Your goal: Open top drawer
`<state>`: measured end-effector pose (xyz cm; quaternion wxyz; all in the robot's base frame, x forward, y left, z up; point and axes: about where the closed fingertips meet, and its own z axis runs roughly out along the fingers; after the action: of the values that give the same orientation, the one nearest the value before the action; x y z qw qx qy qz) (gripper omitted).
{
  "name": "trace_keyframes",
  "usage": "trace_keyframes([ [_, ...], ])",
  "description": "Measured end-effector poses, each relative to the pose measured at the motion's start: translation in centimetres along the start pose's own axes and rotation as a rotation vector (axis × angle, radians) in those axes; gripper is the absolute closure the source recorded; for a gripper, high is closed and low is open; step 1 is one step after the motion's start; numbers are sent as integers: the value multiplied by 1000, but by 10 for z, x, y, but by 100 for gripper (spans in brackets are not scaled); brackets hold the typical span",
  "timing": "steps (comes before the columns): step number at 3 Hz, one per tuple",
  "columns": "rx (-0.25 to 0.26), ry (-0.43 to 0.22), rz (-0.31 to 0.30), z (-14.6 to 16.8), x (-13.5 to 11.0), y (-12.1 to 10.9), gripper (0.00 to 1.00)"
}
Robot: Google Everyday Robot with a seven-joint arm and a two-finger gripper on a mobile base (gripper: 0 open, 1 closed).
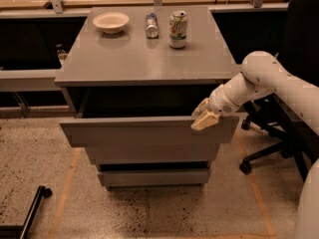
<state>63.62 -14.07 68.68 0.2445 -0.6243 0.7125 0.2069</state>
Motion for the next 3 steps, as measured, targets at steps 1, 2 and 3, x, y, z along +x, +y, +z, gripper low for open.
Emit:
trace_keyframes([
  [1, 0, 0, 0, 0, 0, 0, 2],
  [2, -115, 45, 107, 0, 14, 45, 0],
  [3, -188, 78, 173, -3, 22, 73, 0],
])
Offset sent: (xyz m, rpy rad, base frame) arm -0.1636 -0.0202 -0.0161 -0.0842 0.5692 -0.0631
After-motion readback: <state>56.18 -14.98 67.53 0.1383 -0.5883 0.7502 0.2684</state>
